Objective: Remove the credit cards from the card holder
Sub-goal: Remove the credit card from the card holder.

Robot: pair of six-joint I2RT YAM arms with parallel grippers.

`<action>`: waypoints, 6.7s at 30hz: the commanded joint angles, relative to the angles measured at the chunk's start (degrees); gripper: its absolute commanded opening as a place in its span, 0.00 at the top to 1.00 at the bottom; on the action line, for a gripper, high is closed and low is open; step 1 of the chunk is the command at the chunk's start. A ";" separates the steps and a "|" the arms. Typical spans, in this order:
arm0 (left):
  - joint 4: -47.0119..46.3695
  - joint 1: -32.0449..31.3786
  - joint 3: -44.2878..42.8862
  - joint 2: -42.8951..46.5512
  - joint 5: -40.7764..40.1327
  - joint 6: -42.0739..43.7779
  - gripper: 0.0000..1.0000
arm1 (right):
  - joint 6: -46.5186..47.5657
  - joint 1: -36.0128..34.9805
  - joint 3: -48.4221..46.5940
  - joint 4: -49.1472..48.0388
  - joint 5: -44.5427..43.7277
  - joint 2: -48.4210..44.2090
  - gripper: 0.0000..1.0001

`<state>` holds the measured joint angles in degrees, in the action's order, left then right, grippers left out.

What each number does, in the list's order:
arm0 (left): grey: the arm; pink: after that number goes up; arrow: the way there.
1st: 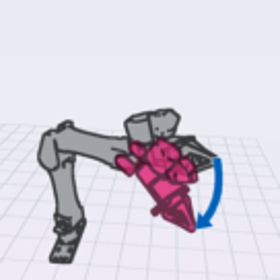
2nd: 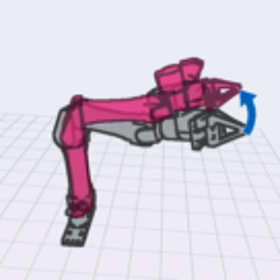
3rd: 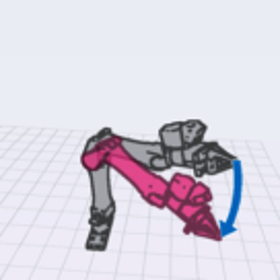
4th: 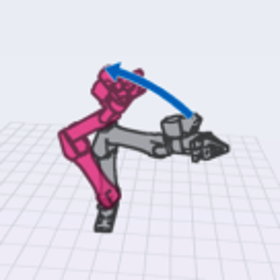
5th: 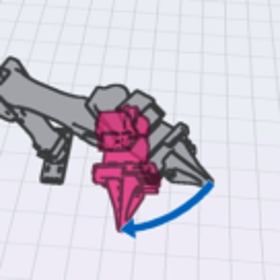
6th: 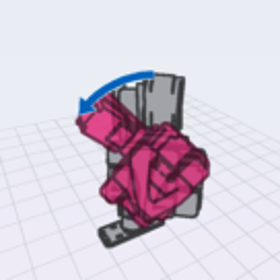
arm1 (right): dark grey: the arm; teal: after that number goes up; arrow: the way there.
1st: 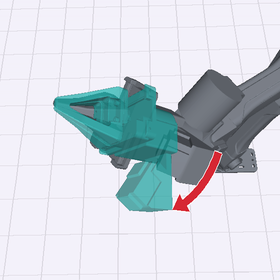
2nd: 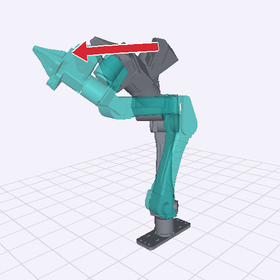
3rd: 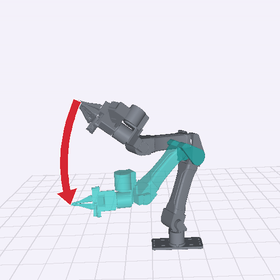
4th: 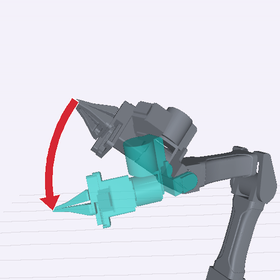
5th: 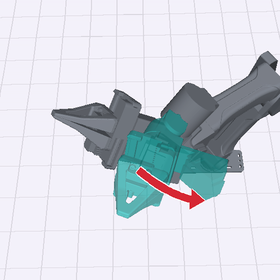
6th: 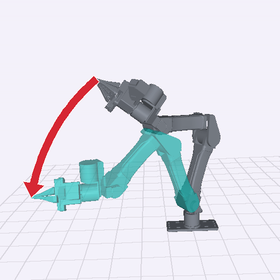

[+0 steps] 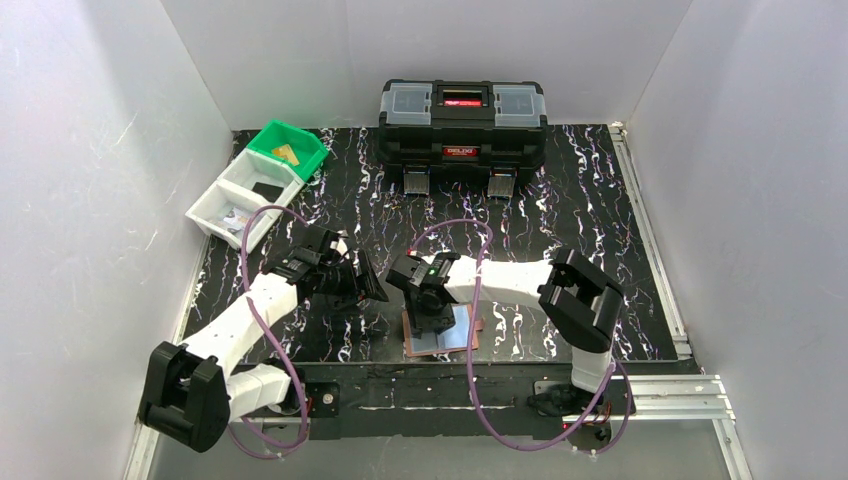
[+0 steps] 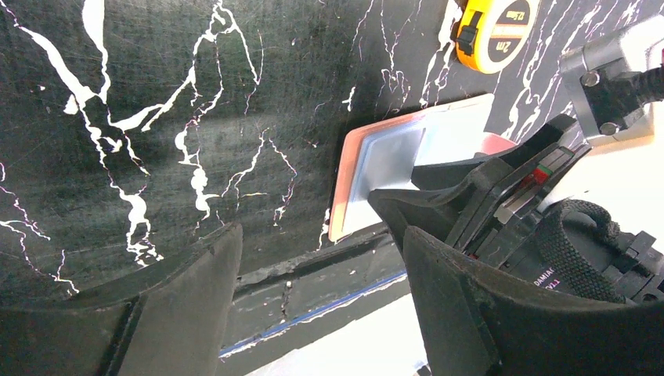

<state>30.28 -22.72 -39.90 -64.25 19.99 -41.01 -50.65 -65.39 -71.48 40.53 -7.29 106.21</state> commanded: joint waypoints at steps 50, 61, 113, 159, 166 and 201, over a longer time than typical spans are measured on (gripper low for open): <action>-21.67 -19.41 -1.14 -24.53 4.43 -11.46 0.92 | -1.00 9.70 21.85 -21.73 17.98 -9.36 0.93; -15.53 -19.40 -4.38 -19.64 0.68 -10.42 1.00 | 3.18 11.79 16.01 -14.66 15.55 -19.08 0.53; -4.57 -17.18 -10.56 -22.12 -3.65 -0.50 0.78 | -3.76 18.11 22.24 -25.61 25.22 -19.68 0.58; -4.34 -21.75 -6.51 -29.88 -8.66 -10.69 1.00 | -7.37 20.85 35.19 -44.85 34.48 -17.52 0.66; -4.36 -21.75 -6.83 -30.14 -8.57 -10.68 1.00 | -12.35 23.07 40.35 -56.70 40.50 -16.02 0.66; -3.47 -21.75 -7.10 -30.84 -8.97 -10.61 1.00 | -19.45 26.62 47.22 -69.38 42.97 -13.08 0.92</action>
<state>22.24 -43.24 -48.66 -92.05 14.17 -52.10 -70.30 -39.31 -25.12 -28.53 36.05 93.49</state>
